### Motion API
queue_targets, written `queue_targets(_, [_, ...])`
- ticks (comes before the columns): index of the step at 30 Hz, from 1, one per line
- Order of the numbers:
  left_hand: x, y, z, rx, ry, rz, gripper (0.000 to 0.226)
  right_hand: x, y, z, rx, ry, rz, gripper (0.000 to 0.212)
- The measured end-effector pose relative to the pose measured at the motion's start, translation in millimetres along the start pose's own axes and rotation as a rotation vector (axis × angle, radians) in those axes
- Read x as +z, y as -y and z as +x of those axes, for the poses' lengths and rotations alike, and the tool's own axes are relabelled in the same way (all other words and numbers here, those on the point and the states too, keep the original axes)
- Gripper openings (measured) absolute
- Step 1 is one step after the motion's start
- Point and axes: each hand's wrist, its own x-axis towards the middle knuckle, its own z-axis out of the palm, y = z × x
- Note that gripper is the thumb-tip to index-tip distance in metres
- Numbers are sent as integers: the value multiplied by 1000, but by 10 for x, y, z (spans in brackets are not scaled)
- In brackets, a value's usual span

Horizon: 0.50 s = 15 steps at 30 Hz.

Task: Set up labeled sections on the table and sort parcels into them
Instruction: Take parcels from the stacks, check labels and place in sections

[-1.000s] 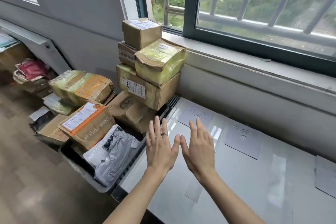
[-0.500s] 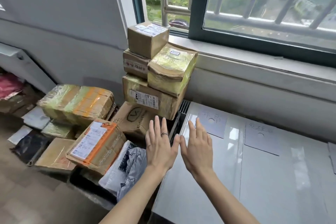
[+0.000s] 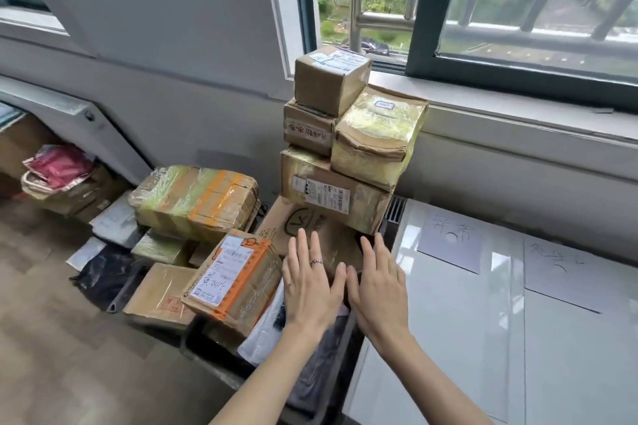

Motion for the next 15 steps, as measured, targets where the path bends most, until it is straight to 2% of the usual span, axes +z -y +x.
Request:
queue_targets(5, [-239,610,174,-38,2,5,81,290,544,-44,-34,67,43,59])
queue_targets(8, [-396,1055,307,-77,3,-28,83,508,928,-51,-43,171,108,60])
queue_targets(11, [-500,1541,424,-149,-7,-18,83,767,1276,-95,3,244,216,62])
queue_targets(15, [-533,2033,485,-234,88,-21,85,1096,1632,-234,98,303,394,67])
